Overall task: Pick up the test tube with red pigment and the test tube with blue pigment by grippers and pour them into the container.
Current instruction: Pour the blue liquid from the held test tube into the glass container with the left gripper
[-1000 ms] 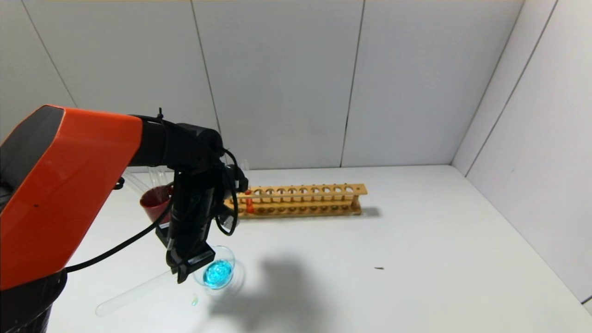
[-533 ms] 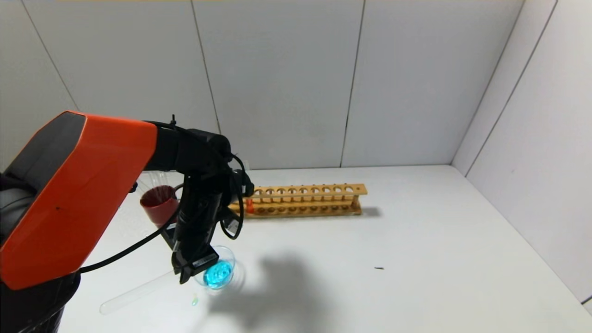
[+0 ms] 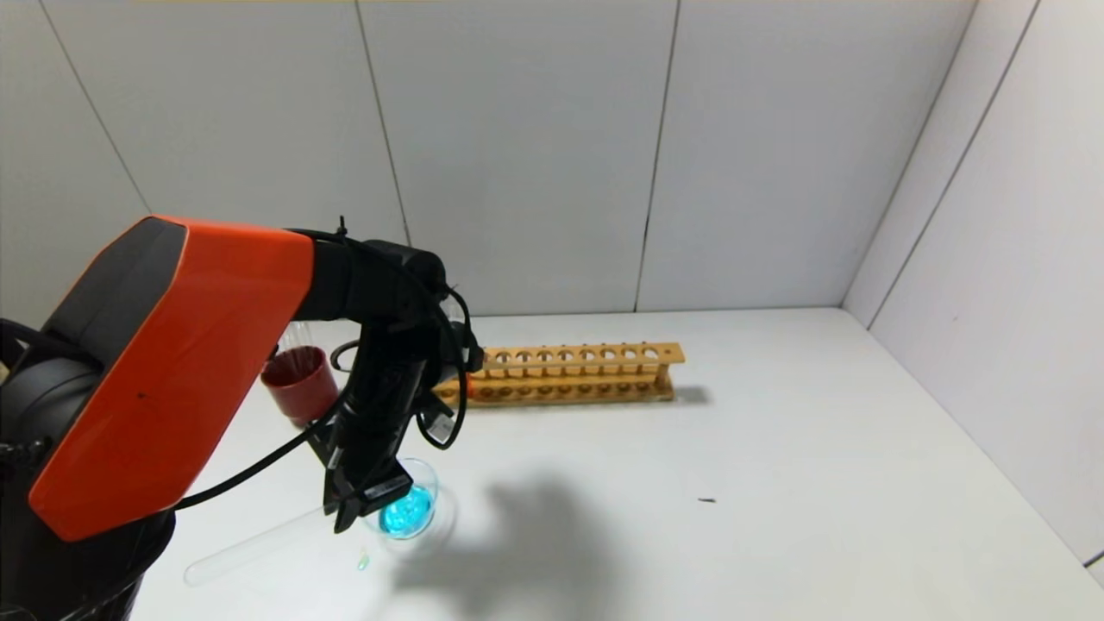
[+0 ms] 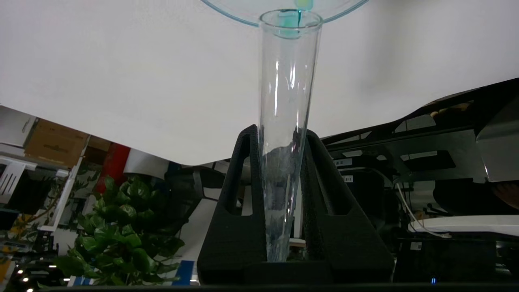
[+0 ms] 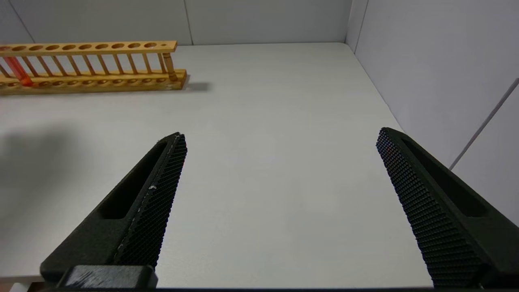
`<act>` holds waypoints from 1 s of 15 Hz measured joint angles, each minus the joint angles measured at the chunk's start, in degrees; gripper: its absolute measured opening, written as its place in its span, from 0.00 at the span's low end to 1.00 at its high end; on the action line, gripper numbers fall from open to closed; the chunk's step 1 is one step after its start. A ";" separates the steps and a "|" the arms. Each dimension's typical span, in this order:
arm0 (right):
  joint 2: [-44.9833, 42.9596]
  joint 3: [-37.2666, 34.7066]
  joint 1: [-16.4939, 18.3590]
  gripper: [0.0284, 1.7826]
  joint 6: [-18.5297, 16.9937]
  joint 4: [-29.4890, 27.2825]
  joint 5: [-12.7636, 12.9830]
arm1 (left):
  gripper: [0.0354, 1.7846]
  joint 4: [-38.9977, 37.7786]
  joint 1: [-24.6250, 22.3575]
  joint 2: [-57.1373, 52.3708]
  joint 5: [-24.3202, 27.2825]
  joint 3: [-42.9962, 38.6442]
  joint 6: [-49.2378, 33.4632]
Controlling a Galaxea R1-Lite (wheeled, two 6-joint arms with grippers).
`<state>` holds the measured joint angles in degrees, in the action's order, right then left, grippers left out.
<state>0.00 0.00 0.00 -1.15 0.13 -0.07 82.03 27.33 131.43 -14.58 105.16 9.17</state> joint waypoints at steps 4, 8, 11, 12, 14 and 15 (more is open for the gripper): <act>0.00 0.00 0.00 0.96 0.00 0.02 0.00 | 0.15 0.02 0.06 0.35 0.00 0.33 0.00; 0.00 0.00 0.00 0.96 0.00 0.02 0.02 | 0.15 -0.06 0.01 0.40 0.00 0.39 -0.40; 0.00 0.00 0.00 0.96 0.00 0.02 0.00 | 0.15 -0.22 0.04 -0.22 -0.07 0.39 -0.55; 0.00 0.00 0.00 0.96 0.00 0.02 0.02 | 0.15 -0.26 0.06 -0.94 0.00 0.33 -0.85; 0.00 0.00 0.00 0.96 0.00 0.00 0.00 | 0.15 -0.39 -0.07 -3.12 0.12 0.02 -2.72; 0.00 0.00 0.00 0.96 0.00 0.02 0.00 | 0.15 -0.55 -0.18 -4.47 0.15 -0.22 -4.92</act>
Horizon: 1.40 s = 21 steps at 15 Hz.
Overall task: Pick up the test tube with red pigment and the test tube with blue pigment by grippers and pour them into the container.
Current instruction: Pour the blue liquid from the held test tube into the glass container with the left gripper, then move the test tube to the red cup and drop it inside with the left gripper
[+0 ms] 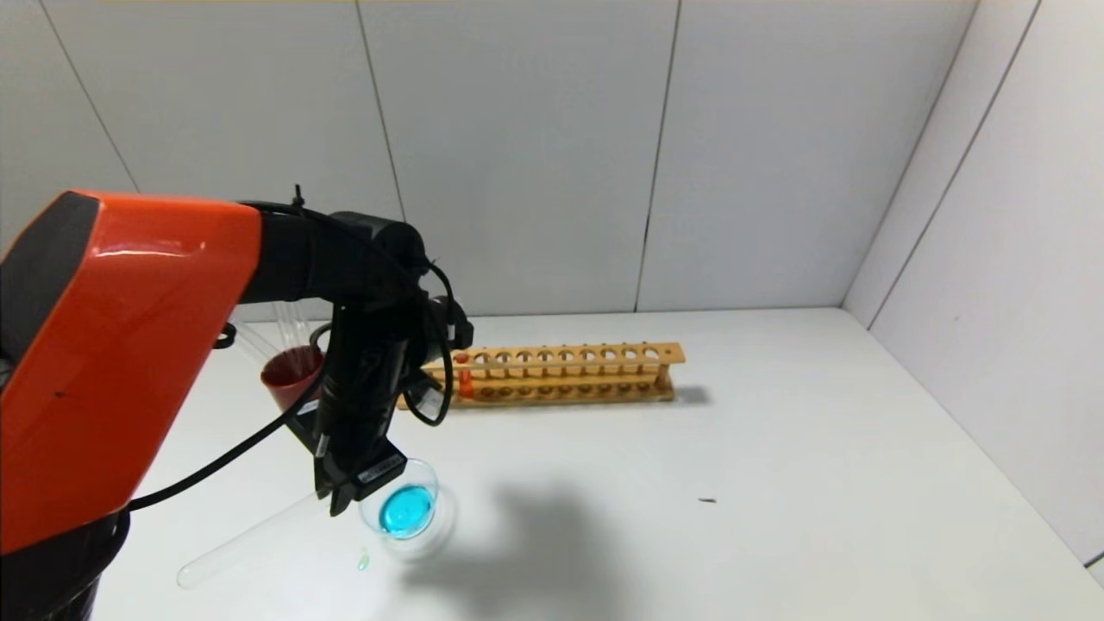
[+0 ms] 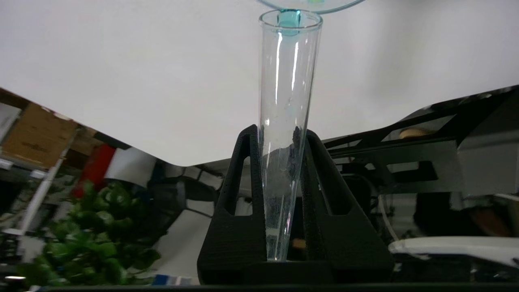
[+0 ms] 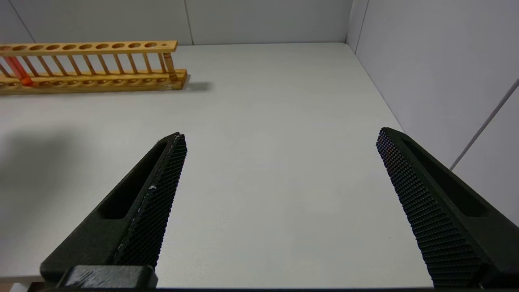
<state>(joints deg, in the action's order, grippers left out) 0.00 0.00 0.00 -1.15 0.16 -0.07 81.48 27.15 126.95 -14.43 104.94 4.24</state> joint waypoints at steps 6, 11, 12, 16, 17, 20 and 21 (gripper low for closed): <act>0.00 0.00 0.00 0.96 0.02 -0.02 0.00 | 0.15 -9.40 -2.07 -12.53 -0.44 -2.88 -5.62; 0.00 0.00 0.00 0.96 0.02 0.00 0.00 | 0.15 -16.69 -9.22 -19.35 -0.34 -3.17 -6.61; 0.00 0.00 0.00 0.96 0.00 0.00 0.00 | 0.15 -19.94 -10.86 -20.04 -0.55 -3.29 -7.46; 0.00 0.00 0.00 0.96 0.00 0.00 0.00 | 0.15 -33.99 -16.82 -21.03 -0.37 -3.50 -7.16; 0.00 0.00 0.00 0.96 0.00 0.00 -0.02 | 0.15 -36.94 -18.14 -21.03 -0.39 -3.56 -7.11; 0.00 0.00 0.00 0.96 0.00 0.00 0.00 | 0.15 -42.70 -20.71 -20.68 -0.61 -3.50 -7.40; 0.00 0.00 0.00 0.96 0.00 0.00 0.02 | 0.15 -45.71 -21.64 -20.53 -0.67 -4.30 -7.59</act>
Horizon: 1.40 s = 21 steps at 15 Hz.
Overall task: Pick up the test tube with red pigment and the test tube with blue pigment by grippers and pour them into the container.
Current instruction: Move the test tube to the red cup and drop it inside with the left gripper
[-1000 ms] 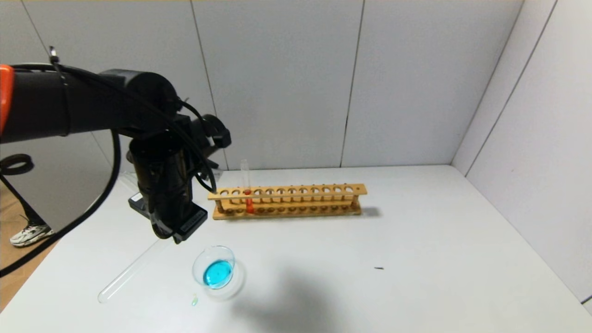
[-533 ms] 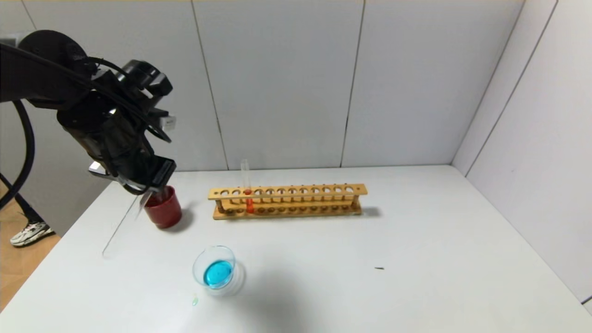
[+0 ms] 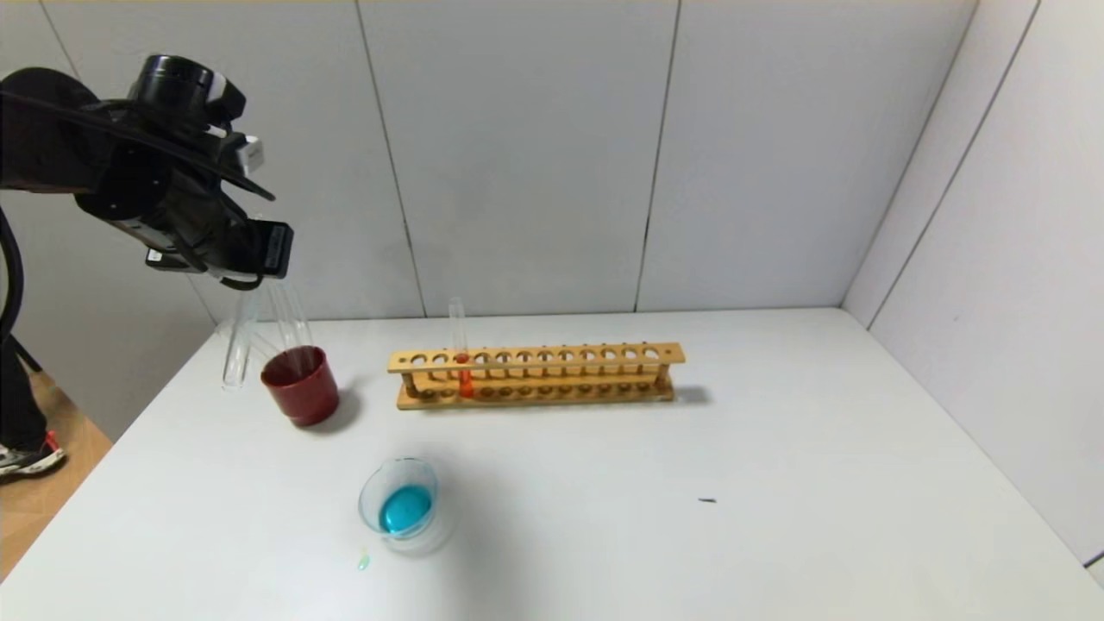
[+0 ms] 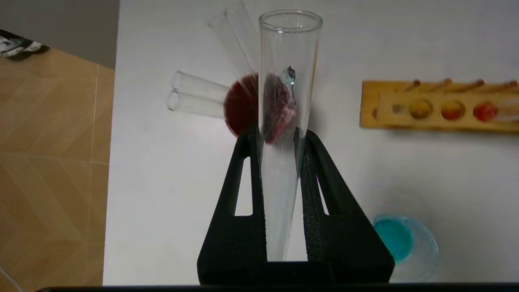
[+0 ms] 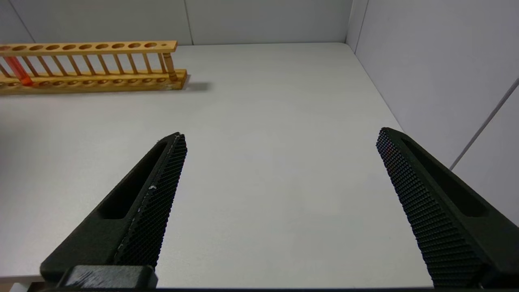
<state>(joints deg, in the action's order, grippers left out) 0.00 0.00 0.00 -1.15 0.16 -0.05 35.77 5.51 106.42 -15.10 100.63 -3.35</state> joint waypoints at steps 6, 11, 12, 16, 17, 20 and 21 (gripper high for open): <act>0.00 0.00 0.00 0.96 0.00 0.00 -0.02 | 0.15 -26.65 -2.99 0.63 0.76 -12.98 0.18; 0.00 0.00 0.00 0.96 0.02 0.00 0.00 | 0.15 -42.87 -5.51 3.55 0.98 -17.66 -1.68; 0.00 0.00 0.00 0.96 0.02 0.00 -0.02 | 0.15 -45.13 -5.86 4.30 0.87 -18.25 -2.29; 0.00 0.00 0.00 0.96 0.02 0.00 -0.02 | 0.15 -51.64 -6.25 6.64 -0.02 -20.57 -6.24; 0.00 0.00 0.00 0.96 0.00 0.00 -0.02 | 0.15 -51.77 -6.19 7.11 -0.74 -20.87 -7.86; 0.00 0.00 0.00 0.96 0.02 0.00 -0.02 | 0.15 -52.16 -6.00 8.62 -1.87 -22.32 -9.48; 0.00 0.00 0.00 0.96 0.00 0.00 -0.02 | 0.15 -53.02 -5.95 8.95 -1.93 -23.27 -9.51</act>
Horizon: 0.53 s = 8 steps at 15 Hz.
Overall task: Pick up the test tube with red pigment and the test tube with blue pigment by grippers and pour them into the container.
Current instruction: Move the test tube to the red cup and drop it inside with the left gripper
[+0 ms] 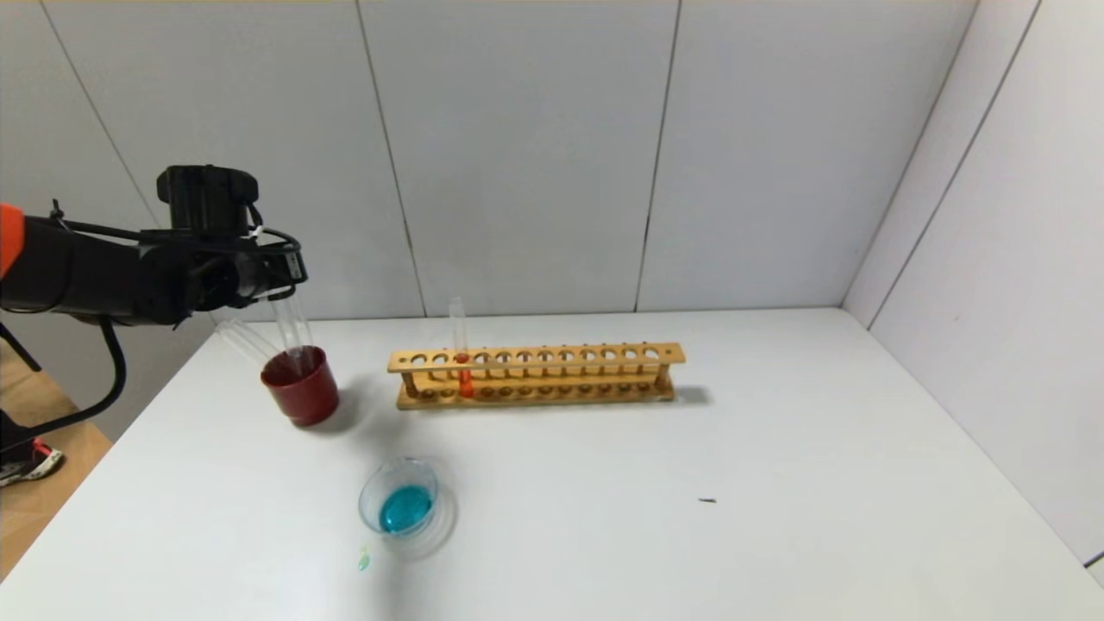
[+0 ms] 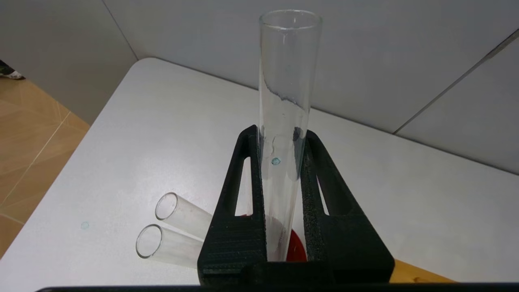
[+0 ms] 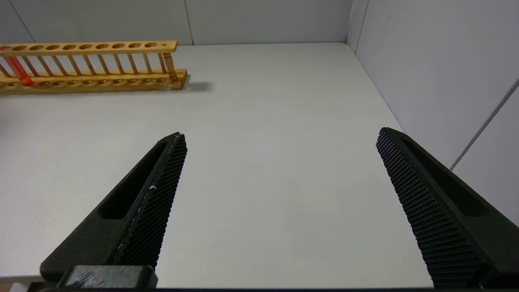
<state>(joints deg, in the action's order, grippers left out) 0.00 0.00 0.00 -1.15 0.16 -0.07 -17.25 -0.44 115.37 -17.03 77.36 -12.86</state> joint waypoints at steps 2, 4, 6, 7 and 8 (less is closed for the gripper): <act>0.00 0.00 0.00 0.96 0.02 0.00 0.00 | 0.15 -3.25 0.20 0.50 -0.09 -1.73 0.33; 0.00 0.00 0.00 0.96 0.00 -0.02 0.00 | 0.15 -4.57 0.23 0.65 -0.17 -3.50 0.44; 0.00 0.00 0.00 0.96 0.00 0.00 0.00 | 0.15 -4.71 0.33 0.61 -0.30 -4.66 0.35; 0.00 0.00 0.00 0.96 0.00 0.00 0.00 | 0.15 -4.71 0.44 0.54 -0.63 -5.42 0.24; 0.00 0.00 0.00 0.96 0.00 0.00 0.00 | 0.15 -4.72 0.55 0.48 -1.44 -6.11 0.11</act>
<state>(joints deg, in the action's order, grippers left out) 0.00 0.00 0.00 -1.15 0.16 -0.07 -21.97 0.11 115.85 -18.47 71.25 -12.75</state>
